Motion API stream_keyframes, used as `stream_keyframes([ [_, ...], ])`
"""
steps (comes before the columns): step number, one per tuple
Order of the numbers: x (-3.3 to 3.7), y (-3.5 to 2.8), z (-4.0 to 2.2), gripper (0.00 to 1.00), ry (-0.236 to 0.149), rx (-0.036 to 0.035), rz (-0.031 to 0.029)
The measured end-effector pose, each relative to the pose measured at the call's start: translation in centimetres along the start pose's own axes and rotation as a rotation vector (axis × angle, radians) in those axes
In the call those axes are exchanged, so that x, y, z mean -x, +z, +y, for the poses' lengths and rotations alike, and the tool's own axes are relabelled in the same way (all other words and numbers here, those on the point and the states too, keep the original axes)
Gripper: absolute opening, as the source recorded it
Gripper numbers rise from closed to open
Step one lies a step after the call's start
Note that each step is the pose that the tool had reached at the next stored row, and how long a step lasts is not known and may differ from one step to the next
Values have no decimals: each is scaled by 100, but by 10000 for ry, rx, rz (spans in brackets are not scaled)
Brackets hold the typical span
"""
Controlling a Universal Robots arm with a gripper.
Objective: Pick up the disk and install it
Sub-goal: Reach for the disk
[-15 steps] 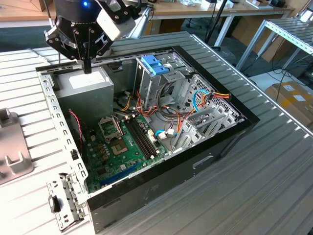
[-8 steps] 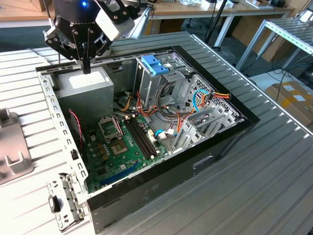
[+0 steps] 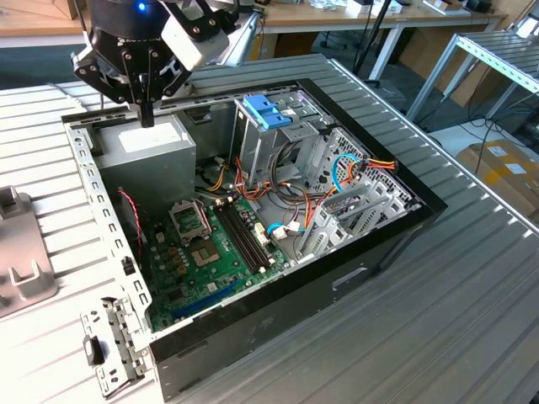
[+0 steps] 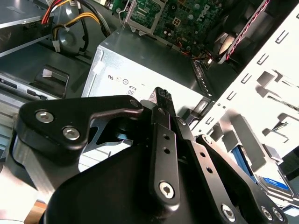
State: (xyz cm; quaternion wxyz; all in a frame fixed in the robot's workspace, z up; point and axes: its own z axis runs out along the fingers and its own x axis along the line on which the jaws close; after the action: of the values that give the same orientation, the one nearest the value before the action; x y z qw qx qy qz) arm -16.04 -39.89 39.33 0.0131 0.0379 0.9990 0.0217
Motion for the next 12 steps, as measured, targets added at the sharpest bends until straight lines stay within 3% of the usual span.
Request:
stream_keyframes([
  [12, -35, -1, -3, 11, 0, 0, 0],
])
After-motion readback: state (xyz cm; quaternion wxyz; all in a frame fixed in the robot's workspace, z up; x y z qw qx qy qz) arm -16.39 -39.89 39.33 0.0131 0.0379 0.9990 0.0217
